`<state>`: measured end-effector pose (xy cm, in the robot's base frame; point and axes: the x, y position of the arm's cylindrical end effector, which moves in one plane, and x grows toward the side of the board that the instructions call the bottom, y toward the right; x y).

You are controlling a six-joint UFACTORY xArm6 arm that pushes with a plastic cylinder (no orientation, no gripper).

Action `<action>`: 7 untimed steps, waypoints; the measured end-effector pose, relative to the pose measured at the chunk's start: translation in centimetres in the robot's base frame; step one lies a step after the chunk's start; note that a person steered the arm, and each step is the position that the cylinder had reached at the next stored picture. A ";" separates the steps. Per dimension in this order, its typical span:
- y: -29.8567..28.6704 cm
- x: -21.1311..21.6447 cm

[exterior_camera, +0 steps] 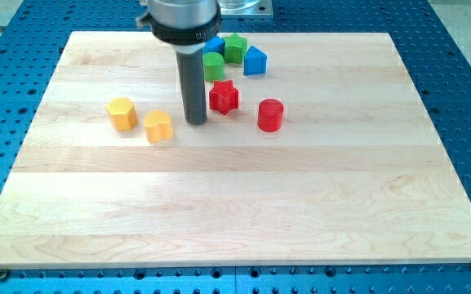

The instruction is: Separate the red star from the red circle

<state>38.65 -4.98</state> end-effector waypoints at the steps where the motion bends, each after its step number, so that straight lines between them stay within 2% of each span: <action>1: 5.2 -0.7; 2: 5.6 0.8; 3: 7.5 -1.6; 4: 6.5 -2.6; 6: 20.4 2.0; 7: 12.9 6.3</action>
